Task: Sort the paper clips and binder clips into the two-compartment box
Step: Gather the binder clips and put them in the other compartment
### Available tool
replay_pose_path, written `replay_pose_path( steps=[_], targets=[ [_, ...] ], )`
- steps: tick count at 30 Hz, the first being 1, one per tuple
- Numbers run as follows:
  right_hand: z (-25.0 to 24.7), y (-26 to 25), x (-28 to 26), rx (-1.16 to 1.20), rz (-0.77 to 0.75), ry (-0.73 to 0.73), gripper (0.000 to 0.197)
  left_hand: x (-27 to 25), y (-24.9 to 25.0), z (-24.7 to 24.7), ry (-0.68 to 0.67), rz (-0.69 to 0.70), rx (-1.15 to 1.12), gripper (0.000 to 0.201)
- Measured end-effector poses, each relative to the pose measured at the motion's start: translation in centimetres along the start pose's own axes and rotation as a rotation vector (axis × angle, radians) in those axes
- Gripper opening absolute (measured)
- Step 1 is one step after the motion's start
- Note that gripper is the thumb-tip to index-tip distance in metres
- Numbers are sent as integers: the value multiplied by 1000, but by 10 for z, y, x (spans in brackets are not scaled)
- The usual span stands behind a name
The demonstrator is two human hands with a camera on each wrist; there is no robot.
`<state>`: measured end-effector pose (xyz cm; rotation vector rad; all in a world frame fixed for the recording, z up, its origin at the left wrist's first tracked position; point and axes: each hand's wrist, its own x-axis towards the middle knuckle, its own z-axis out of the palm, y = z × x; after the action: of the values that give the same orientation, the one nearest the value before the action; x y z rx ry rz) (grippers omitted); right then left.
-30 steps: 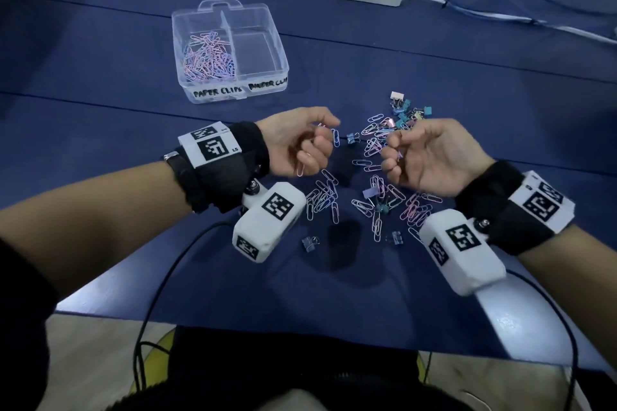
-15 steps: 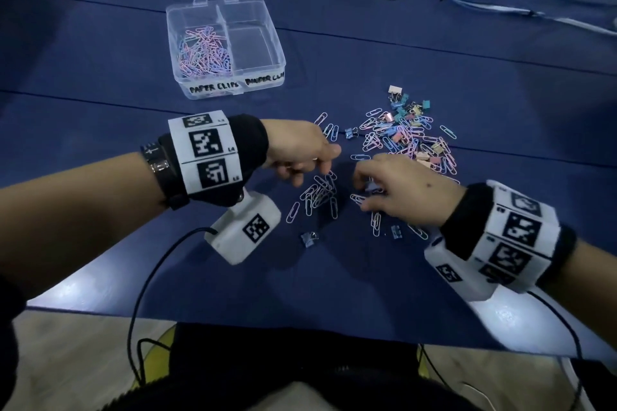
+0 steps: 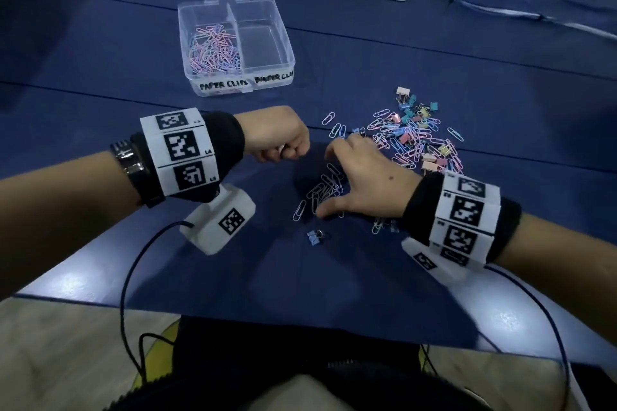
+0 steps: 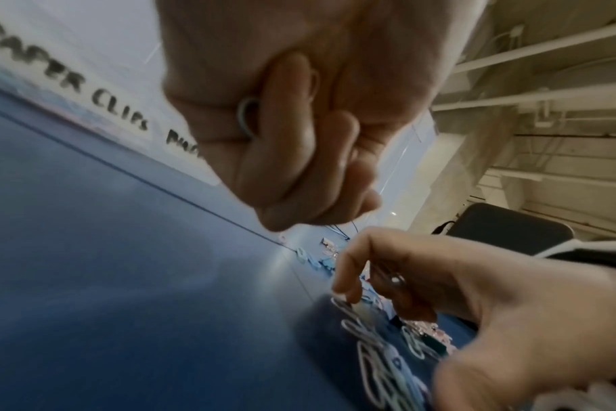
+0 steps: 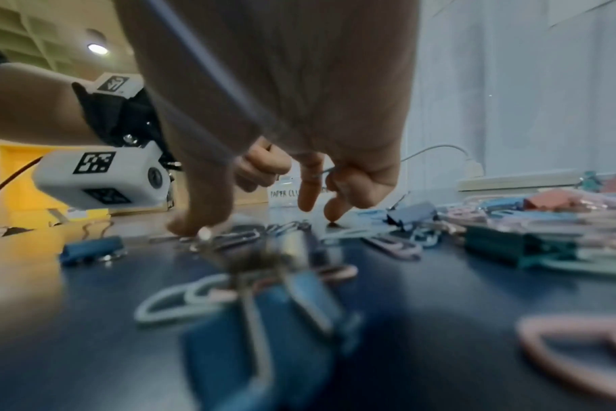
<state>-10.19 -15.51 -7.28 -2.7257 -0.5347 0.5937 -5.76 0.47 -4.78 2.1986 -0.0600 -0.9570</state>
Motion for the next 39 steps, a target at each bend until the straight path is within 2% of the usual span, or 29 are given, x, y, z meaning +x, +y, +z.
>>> replay_pose_path(
  steps=[3, 8, 12, 14, 16, 19, 21, 23, 26, 29, 31, 35, 37, 39],
  targets=[
    [5, -2, 1, -13, -16, -35, 56, -2, -4, 0, -4, 3, 84, 27],
    [9, 0, -2, -53, -60, -33, 21, -10, -8, 9, -56, 128, 579, 26],
    [9, 3, -4, -153, -128, -18, 13, -7, -7, 22, -10, 192, 762, 44],
    [10, 4, -4, -187, -147, -15, 15, -6, -6, 29, 34, 234, 814, 41],
    [7, 7, -5, -167, -117, 4, 15, -5, -4, 33, 76, 259, 814, 28],
    [-3, 14, -5, 156, 18, 69, 5, -2, -3, 36, 73, 268, 790, 16],
    [-11, 22, -6, 509, 86, 81, 14, 1, -3, 37, 37, 267, 749, 17],
    [-16, 29, -11, 849, 138, 46, 25, 4, -2, 36, 27, 264, 720, 22],
    [-22, 37, -18, 1279, 261, -44, 26, 4, -2, 34, 44, 221, 678, 25],
    [-26, 36, -21, 1589, 389, -127, 15, 2, -5, 38, 32, 210, 730, 44],
    [-27, 34, -20, 1670, 423, -144, 17, 3, -5, 43, 11, 249, 736, 39],
    [-25, 31, -20, 1555, 399, -130, 31, 3, -2, 48, -61, 273, 691, 20],
    [-23, 27, -20, 1349, 355, -91, 29, 2, -1, 49, -85, 257, 718, 18],
    [-18, 22, -22, 1001, 294, -56, 21, 1, 0, 51, -95, 243, 752, 24]
  ],
)
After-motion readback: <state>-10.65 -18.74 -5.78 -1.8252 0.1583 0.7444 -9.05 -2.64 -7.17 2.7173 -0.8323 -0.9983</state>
